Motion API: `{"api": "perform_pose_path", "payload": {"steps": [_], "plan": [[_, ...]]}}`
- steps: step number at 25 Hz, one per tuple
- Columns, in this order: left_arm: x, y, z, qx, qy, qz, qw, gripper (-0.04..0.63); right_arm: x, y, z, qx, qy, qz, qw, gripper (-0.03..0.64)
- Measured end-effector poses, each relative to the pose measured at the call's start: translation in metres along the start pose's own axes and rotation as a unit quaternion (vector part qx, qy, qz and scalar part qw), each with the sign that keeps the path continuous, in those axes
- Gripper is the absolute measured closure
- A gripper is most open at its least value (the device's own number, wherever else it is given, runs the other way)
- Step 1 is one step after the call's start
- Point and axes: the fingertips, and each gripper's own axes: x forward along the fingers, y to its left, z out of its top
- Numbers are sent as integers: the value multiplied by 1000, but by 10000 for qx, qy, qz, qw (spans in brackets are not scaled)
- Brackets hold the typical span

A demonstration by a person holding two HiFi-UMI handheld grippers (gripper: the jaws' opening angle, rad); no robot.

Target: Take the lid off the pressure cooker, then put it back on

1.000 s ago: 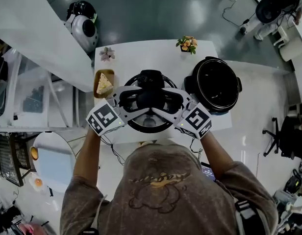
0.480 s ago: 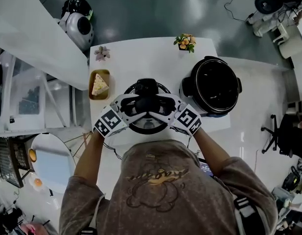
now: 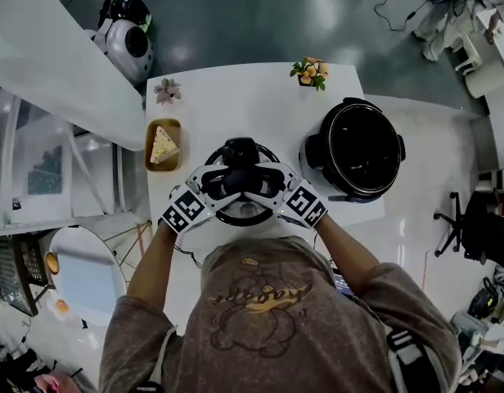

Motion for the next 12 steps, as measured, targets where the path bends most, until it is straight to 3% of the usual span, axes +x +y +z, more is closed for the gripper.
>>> {"api": "perform_pose_path", "payload": {"steps": [12], "plan": [[12, -2, -21, 252, 419, 204, 9986, 336, 9, 1, -24, -164, 323, -62, 9993, 353]]}}
